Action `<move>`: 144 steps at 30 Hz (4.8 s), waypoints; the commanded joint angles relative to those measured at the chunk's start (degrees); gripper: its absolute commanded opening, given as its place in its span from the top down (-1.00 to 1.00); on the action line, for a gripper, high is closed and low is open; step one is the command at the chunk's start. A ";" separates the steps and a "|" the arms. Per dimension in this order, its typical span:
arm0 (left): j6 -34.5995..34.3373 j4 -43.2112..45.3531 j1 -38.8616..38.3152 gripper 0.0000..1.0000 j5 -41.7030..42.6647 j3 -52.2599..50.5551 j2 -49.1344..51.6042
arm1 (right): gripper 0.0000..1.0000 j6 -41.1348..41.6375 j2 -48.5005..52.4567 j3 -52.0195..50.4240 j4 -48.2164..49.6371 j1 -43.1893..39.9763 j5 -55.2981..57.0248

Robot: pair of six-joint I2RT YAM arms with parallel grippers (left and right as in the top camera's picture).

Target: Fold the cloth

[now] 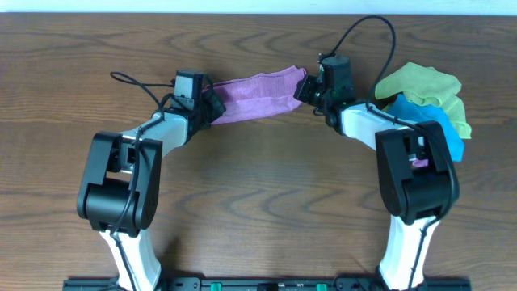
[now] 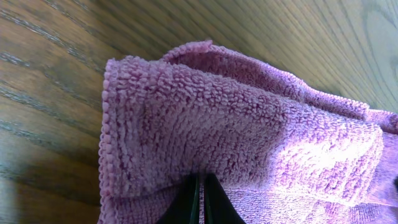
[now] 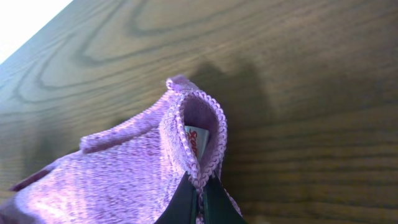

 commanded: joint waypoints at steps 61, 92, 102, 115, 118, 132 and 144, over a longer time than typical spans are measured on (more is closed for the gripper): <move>3.41 -0.04 3.30 0.88 3.43 2.49 -2.14 | 0.97 -3.78 -1.90 5.73 4.46 20.50 3.69; 6.82 -3.21 14.01 0.88 4.31 2.54 -10.10 | 0.41 -5.03 3.69 10.51 5.92 25.46 0.72; 6.82 -3.39 14.03 0.37 6.23 2.54 -10.34 | 0.24 -8.46 1.27 12.48 5.38 23.32 0.83; 6.73 -3.43 14.03 -0.91 11.89 2.54 -10.36 | -0.99 -13.99 -7.87 12.48 -8.52 16.55 -1.79; 6.19 -4.15 14.03 -0.91 12.90 2.54 -10.36 | -0.98 -18.86 -11.30 12.48 -16.06 14.93 -4.35; 6.14 -8.13 14.01 -0.90 16.87 2.54 -10.36 | -0.99 -35.56 -27.80 11.76 -49.75 7.78 -0.39; 4.09 -9.68 13.92 -0.91 20.02 2.54 -10.36 | -0.98 -36.17 -42.60 -2.67 -50.51 3.96 0.26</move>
